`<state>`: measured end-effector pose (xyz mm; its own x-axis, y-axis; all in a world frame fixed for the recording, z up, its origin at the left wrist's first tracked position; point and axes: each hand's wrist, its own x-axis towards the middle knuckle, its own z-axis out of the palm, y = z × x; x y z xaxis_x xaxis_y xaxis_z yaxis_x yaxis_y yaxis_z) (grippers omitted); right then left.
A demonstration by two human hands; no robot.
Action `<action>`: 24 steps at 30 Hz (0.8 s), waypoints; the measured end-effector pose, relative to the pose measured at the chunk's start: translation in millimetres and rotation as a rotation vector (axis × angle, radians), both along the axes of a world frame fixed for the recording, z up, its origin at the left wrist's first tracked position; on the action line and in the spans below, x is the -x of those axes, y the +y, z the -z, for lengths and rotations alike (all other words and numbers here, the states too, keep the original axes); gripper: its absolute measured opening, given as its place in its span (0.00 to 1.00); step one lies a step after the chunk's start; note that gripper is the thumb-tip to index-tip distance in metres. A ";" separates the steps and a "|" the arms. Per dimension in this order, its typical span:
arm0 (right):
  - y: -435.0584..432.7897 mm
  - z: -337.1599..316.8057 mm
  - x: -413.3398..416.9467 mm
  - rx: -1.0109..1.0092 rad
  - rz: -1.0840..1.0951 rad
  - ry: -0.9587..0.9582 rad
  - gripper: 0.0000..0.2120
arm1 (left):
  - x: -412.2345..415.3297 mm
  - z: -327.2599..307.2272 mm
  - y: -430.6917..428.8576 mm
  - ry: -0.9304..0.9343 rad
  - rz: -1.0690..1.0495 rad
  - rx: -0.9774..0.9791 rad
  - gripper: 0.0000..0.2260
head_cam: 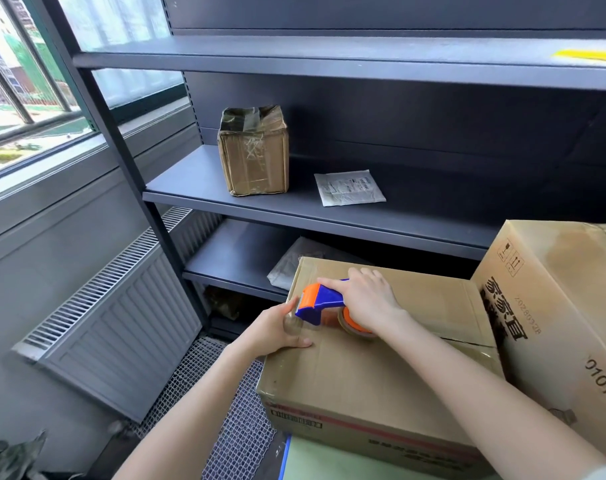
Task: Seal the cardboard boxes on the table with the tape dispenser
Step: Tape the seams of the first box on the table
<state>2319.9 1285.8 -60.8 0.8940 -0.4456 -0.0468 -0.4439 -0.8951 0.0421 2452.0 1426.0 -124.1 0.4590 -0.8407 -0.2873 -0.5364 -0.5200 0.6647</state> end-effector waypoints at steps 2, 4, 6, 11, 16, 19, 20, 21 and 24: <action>1.8 2.1 -4.4 -0.008 0.005 -0.008 0.23 | -7.9 -0.1 2.4 -0.010 0.011 -0.012 0.43; 4.8 3.8 -7.4 -0.004 0.000 -0.014 0.23 | -14.3 0.4 4.6 -0.039 0.034 -0.032 0.42; 5.7 4.6 -6.8 0.010 -0.014 0.000 0.24 | -16.3 0.6 5.5 -0.026 0.069 -0.063 0.42; 4.0 1.8 3.3 0.048 -0.049 0.012 0.27 | -13.5 3.3 3.9 0.000 0.205 -0.201 0.41; -4.4 -1.1 17.5 0.029 -0.069 0.022 0.25 | -5.1 0.3 1.1 0.024 0.163 -0.237 0.40; -4.4 -3.2 25.8 0.025 -0.092 0.036 0.26 | -0.3 -0.7 -0.3 -0.001 0.127 -0.257 0.39; -3.4 -3.9 27.4 0.020 -0.105 0.037 0.26 | 0.9 -0.8 0.4 -0.009 0.117 -0.258 0.39; -3.2 -4.8 29.3 0.013 -0.113 0.038 0.26 | 2.1 -1.2 1.4 -0.011 0.107 -0.257 0.38; -12.1 -6.7 41.3 -0.007 -0.099 0.037 0.26 | 2.7 -1.3 3.2 0.001 0.081 -0.254 0.38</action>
<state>2278.6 1273.7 -54.1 0.9313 -0.3545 -0.0835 -0.3513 -0.9349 0.0509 2449.3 1429.2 -122.8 0.3933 -0.7754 -0.4941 -0.5825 -0.6259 0.5186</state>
